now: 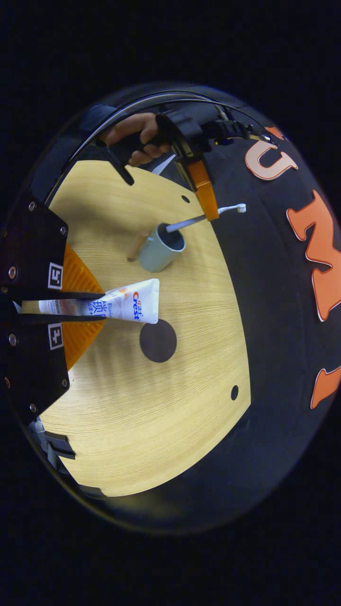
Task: Put the toothbrush and toothpaste on the desktop into the cup, then pick up the cup and place it on the coaster on the desktop.
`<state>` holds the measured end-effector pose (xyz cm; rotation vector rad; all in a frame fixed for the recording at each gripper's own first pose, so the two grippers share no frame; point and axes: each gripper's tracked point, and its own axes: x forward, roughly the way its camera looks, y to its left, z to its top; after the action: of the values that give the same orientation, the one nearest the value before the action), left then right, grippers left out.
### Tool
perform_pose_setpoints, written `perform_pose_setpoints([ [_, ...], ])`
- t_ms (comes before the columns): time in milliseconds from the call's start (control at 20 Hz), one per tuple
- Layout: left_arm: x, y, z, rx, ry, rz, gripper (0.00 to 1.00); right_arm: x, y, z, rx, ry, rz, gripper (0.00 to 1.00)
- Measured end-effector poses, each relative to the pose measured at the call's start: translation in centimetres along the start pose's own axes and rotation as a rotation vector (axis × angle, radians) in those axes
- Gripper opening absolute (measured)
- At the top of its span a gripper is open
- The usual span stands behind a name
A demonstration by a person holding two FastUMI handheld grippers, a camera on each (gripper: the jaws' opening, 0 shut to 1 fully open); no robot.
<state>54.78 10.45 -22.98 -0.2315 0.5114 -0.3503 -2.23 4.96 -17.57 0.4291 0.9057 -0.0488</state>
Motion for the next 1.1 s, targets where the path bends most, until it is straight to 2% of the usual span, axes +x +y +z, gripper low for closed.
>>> perform_pose_setpoints([
  [650, 2.3, 0.7, -6.2, 0.051, 0.094, -0.014, 0.06, -0.1, 0.0, 0.2, -0.011, -0.016, -0.012, 0.12],
  [1100, 2.7, 0.3, -7.2, 0.197, 0.082, 0.023, 0.06, -0.1, -0.1, 0.1, -0.013, -0.016, -0.027, 0.12],
])
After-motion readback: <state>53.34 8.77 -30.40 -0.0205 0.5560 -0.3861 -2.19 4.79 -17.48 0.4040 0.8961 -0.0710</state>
